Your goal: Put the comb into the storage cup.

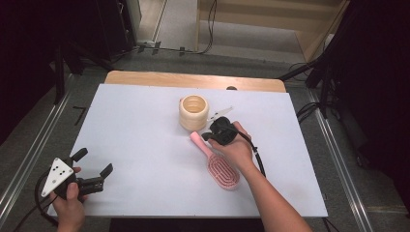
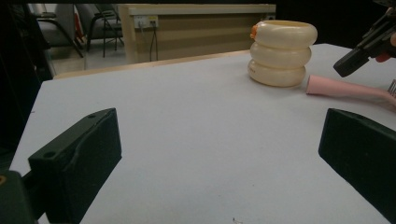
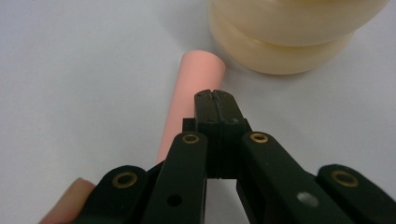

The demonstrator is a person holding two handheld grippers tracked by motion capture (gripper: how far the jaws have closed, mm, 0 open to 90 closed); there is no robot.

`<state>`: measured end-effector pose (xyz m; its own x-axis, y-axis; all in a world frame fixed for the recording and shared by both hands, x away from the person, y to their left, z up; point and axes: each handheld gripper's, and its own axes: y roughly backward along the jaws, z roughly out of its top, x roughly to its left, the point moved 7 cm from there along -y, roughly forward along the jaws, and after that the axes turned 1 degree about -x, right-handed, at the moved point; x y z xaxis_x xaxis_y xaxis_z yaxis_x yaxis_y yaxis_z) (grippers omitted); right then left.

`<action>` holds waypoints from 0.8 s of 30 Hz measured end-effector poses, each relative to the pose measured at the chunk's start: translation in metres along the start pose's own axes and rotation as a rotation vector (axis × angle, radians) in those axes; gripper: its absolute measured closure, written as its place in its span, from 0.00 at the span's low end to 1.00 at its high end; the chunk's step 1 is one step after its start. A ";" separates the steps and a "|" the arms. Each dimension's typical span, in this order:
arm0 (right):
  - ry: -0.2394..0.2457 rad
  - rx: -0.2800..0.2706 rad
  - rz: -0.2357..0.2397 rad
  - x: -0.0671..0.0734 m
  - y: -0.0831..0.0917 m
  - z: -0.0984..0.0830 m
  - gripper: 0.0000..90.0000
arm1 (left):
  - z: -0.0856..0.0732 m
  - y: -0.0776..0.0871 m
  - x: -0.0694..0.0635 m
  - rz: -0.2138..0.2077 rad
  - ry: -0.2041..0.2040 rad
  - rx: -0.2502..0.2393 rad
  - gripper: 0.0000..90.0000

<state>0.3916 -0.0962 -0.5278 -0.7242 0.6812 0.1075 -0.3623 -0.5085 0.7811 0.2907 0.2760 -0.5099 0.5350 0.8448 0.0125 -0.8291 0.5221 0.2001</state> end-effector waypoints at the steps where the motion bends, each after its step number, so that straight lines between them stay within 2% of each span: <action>1: -0.006 0.002 -0.005 0.000 -0.002 0.001 0.98 | 0.000 0.000 0.000 -0.001 -0.001 0.000 0.00; 9: -0.016 0.047 -0.021 -0.003 -0.013 0.001 0.98 | 0.000 0.000 0.000 -0.001 -0.003 0.002 0.00; 15: -0.031 0.051 -0.012 -0.004 -0.017 0.000 0.98 | 0.000 0.000 0.000 -0.002 -0.003 0.002 0.00; 24: -0.001 0.051 0.029 0.010 -0.023 0.003 0.98 | 0.000 0.000 0.000 0.000 -0.005 0.003 0.00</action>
<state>0.3945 -0.0759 -0.5423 -0.7334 0.6671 0.1312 -0.3110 -0.5007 0.8079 0.2904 0.2758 -0.5102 0.5360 0.8440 0.0172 -0.8284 0.5220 0.2032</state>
